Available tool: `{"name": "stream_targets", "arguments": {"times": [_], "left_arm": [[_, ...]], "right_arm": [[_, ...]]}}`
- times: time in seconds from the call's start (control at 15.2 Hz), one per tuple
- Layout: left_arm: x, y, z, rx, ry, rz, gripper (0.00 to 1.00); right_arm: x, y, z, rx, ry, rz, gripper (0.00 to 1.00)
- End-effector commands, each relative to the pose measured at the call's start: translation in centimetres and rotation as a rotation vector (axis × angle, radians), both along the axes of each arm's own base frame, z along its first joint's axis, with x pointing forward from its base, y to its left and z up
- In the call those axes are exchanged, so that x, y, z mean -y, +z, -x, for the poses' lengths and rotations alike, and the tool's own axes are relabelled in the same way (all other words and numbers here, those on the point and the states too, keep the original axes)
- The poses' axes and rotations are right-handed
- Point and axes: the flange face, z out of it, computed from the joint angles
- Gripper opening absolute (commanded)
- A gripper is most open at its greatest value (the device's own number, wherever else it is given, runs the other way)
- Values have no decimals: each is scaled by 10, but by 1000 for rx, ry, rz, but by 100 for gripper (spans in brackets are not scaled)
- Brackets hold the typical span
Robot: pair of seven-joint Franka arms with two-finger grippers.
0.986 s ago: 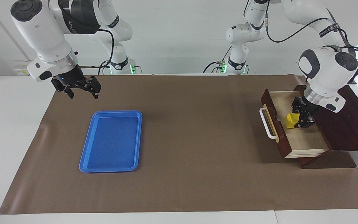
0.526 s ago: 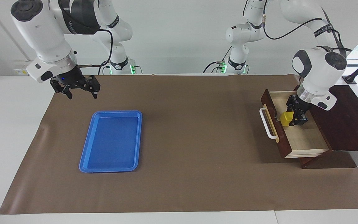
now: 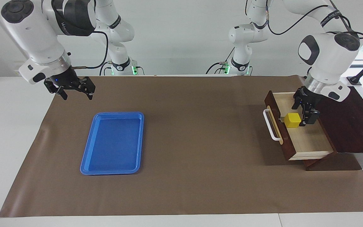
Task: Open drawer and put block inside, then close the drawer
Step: 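Push the drawer shut with the left gripper while the right gripper returns to rest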
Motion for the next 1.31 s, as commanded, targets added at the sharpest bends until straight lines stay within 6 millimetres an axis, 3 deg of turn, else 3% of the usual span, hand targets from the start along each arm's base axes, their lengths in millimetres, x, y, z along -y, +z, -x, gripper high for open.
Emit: {"name": "stream_targets", "arguments": {"times": [0.0,0.13,0.26,0.53,0.99,1.25], "left_arm": [[26,-24,9,-49,-31,-7,100],[25,-42,14,-47,-46,-27,100],[7,-49,14,-44,-36,-42,100],[-41,-43,5,-30,-15,-79,100],[-104,-38,3,-24,54,-123,100],[-156,-37,8,-21,80,-128,100]], "right_arm": [[-3,1,7,-1,31,8,100],[-4,1,7,0,32,7,100],[3,2,7,1,25,6,100],[1,1,6,3,20,7,100],[-6,1,7,2,20,7,100],[-6,0,8,-7,23,7,100]]}}
